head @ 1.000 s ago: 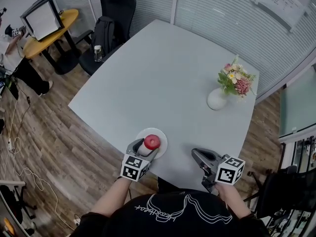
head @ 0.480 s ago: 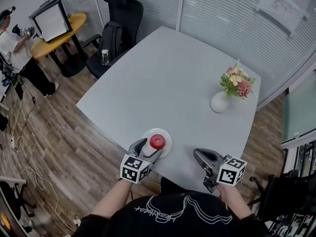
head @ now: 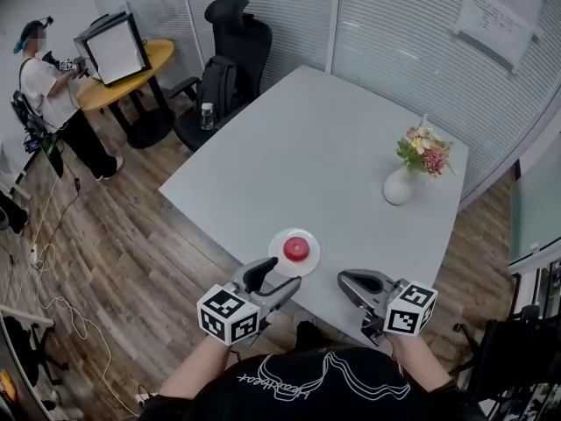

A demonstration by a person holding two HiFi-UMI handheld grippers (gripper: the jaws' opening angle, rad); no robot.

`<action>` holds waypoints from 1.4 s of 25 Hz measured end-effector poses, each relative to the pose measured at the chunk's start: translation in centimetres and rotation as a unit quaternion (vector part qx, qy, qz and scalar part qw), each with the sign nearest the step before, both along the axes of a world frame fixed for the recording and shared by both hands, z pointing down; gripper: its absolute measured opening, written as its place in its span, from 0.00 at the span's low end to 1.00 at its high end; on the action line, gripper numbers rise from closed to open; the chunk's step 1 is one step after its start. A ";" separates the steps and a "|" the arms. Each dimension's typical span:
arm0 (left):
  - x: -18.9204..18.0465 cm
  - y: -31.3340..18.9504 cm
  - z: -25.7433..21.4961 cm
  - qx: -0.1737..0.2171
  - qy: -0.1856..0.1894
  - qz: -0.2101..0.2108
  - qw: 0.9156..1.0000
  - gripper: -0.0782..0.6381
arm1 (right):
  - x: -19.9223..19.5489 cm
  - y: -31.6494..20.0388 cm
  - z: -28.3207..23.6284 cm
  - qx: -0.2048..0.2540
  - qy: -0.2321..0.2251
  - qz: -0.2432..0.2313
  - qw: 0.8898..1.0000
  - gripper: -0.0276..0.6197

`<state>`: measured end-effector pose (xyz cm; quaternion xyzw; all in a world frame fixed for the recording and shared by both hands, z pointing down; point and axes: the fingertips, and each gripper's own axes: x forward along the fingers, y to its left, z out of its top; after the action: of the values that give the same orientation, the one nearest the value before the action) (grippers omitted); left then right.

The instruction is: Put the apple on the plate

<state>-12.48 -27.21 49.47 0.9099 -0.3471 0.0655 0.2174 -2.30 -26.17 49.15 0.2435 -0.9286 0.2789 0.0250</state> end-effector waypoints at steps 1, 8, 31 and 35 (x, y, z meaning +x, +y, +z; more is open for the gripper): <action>0.1 0.8 -0.9 0.005 0.007 0.006 1.000 0.50 | -0.4 0.6 -0.2 0.005 0.000 -0.007 1.000 0.06; 0.4 6.3 -4.5 0.036 0.009 0.045 0.998 0.28 | -3.1 4.3 -2.2 0.026 -0.012 -0.042 0.999 0.06; 0.0 9.8 -6.2 0.043 0.015 0.040 0.998 0.13 | -4.6 8.2 -3.1 0.048 0.009 -0.058 0.997 0.05; -0.3 9.7 -6.1 0.042 0.013 0.038 0.998 0.13 | -4.9 8.0 -3.0 0.046 0.013 -0.060 0.997 0.05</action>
<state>-12.74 -17.52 43.42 0.9317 -0.3118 0.0474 0.1804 -7.22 -18.21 46.17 0.1916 -0.9530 0.2310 0.0430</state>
